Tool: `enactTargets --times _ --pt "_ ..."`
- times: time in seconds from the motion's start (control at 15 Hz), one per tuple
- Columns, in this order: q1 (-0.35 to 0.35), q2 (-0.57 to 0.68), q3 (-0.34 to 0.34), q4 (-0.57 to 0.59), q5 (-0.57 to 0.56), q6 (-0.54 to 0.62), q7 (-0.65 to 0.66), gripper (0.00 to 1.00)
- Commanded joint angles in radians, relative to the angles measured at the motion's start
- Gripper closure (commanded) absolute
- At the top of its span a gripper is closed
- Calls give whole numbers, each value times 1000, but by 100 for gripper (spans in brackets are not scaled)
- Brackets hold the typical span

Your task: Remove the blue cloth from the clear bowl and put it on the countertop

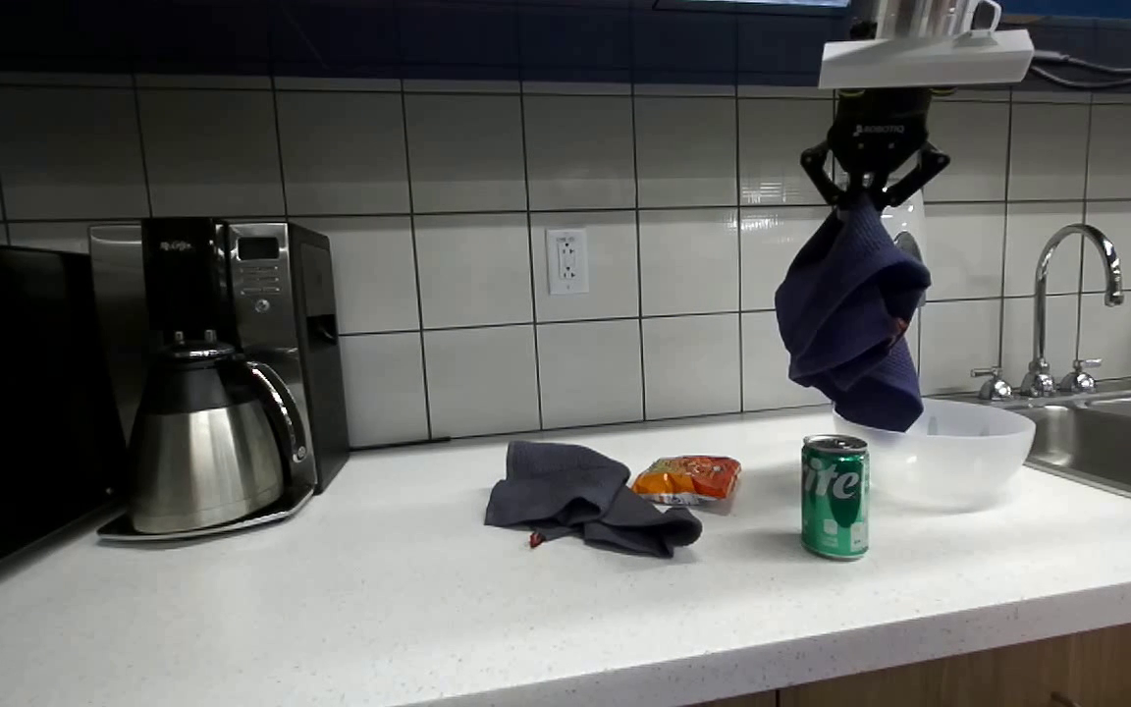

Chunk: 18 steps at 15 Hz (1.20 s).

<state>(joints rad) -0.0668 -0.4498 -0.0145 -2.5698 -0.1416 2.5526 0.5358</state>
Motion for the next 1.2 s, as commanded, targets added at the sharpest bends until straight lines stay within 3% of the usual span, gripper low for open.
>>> enactTargets --times 0.0,0.73,1.13 --pt "-18 -75 41 -17 53 -27 -58 99" --pt "133 1 42 21 283 -3 -256 99" --pt "207 39 52 58 353 3 -333 99"
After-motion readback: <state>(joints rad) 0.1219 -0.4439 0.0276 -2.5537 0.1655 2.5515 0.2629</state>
